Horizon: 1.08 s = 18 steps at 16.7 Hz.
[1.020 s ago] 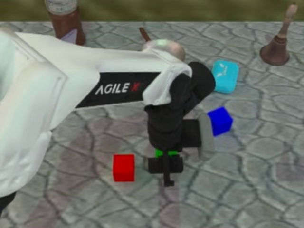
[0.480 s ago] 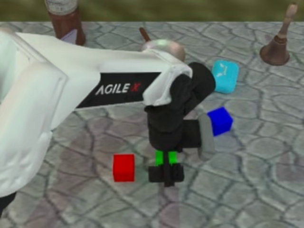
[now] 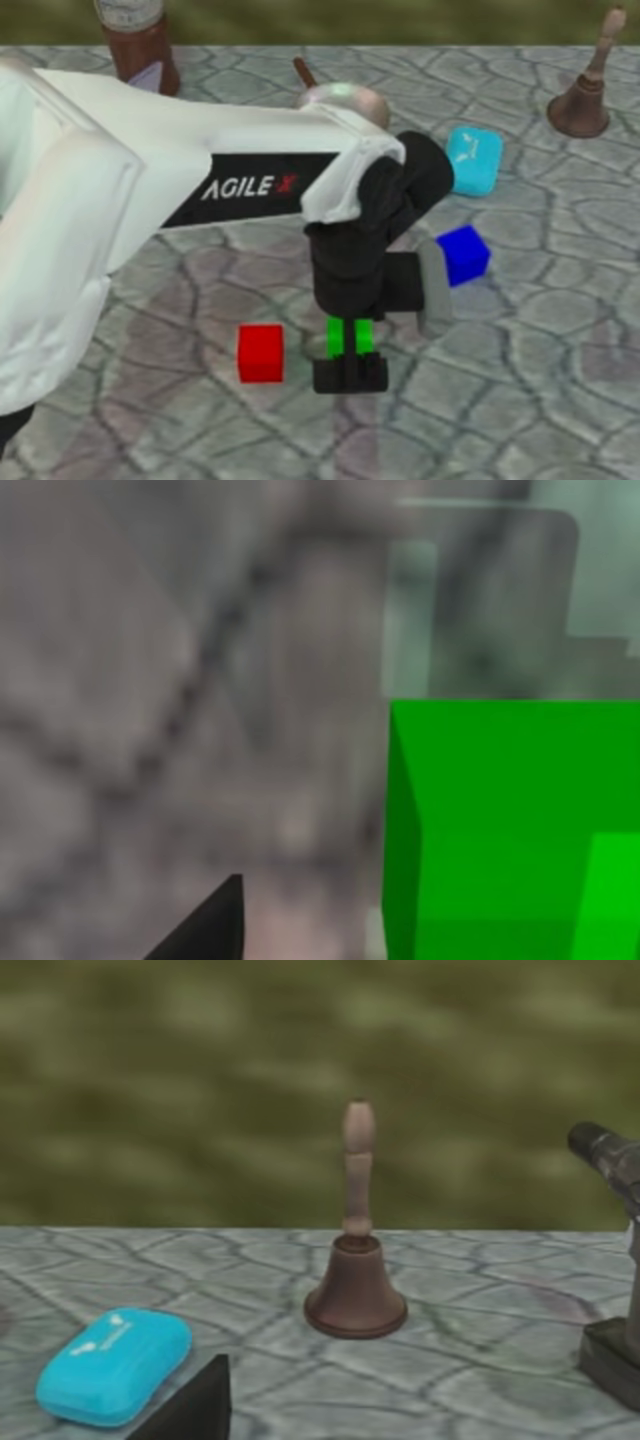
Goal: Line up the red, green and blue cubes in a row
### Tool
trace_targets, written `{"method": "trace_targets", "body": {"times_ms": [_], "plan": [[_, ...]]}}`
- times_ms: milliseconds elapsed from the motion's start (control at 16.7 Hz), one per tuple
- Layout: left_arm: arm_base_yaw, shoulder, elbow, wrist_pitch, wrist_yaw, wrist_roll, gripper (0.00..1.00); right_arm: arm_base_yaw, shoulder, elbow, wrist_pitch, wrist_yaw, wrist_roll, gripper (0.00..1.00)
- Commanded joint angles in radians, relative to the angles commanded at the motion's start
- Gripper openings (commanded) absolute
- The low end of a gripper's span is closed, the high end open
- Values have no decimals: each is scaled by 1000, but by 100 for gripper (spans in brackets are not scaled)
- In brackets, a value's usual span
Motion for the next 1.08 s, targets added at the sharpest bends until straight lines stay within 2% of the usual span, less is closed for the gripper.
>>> {"method": "trace_targets", "body": {"times_ms": [180, 540, 900, 1080], "plan": [[4, -11, 32, -42, 0, -1, 100, 0, 0, 0, 0, 0, 0, 100], [19, -74, 160, -237, -1, -2, 100, 0, 0, 0, 0, 0, 0, 100], [18, -83, 155, -234, -1, -5, 100, 3, 10, 10, -7, 0, 0, 100], [63, -169, 77, -179, -7, -36, 100, 27, 102, 100, -69, -2, 2, 100]]}}
